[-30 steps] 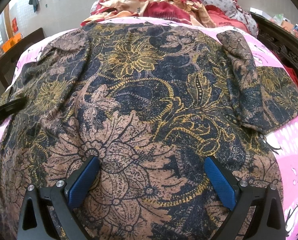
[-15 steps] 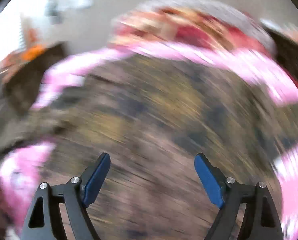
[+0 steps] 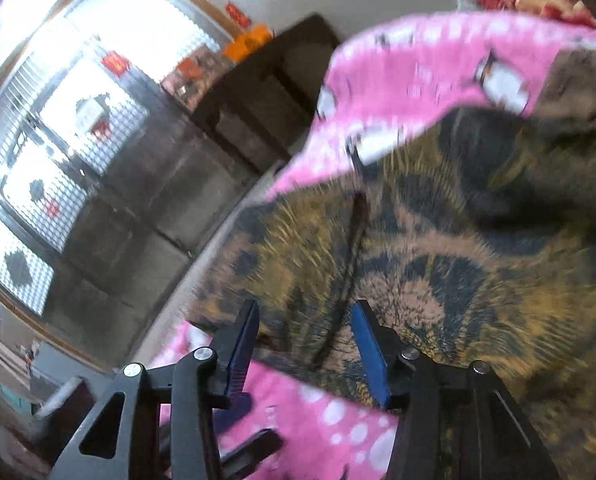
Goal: Fold small clothes
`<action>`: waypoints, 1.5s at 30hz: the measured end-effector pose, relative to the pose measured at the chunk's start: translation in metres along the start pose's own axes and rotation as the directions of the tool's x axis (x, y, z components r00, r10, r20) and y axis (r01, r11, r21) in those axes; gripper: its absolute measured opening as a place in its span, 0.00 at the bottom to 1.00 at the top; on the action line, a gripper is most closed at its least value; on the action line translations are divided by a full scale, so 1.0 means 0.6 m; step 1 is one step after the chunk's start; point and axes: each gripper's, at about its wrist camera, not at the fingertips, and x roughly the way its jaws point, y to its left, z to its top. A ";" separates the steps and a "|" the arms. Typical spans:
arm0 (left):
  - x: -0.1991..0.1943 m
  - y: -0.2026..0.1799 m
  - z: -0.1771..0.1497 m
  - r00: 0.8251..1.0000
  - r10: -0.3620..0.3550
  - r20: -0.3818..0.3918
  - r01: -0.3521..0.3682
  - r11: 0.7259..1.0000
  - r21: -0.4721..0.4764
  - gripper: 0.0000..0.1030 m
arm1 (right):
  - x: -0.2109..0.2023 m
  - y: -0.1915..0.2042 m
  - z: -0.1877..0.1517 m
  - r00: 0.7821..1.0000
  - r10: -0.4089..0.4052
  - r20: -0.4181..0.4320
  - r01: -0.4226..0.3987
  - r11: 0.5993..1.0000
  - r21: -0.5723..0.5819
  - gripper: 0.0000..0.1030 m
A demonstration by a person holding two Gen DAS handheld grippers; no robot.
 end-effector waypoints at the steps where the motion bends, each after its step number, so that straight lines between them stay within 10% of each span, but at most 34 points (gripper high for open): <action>1: 0.000 0.001 0.001 1.000 -0.004 0.001 0.004 1.000 -0.004 0.42 | 0.012 0.000 0.001 1.000 0.025 -0.001 -0.025 1.000 0.001 0.42; 11: -0.002 -0.003 -0.001 1.000 0.007 0.002 -0.007 1.000 0.004 0.42 | 0.000 -0.013 0.032 0.984 0.102 0.148 -0.119 0.986 0.113 0.04; 24: 0.005 -0.014 0.005 0.999 0.032 -0.013 -0.032 0.999 0.034 0.46 | -0.218 -0.048 -0.014 0.965 -0.147 0.217 0.134 0.988 0.072 0.03; 35: 0.008 -0.024 0.005 0.998 0.057 -0.023 -0.055 0.996 0.067 0.50 | -0.513 -0.208 -0.125 0.785 -0.595 0.171 0.555 0.799 0.233 0.03; 39: 0.009 -0.030 0.006 0.997 0.076 -0.031 -0.073 0.994 0.086 0.52 | -0.579 -0.246 -0.168 0.720 -0.680 0.143 0.619 0.721 0.313 0.03; 45: 0.008 -0.067 0.038 0.990 0.116 -0.079 -0.103 0.983 0.153 0.52 | -0.631 -0.254 -0.214 0.676 -0.726 0.123 0.650 0.667 0.365 0.03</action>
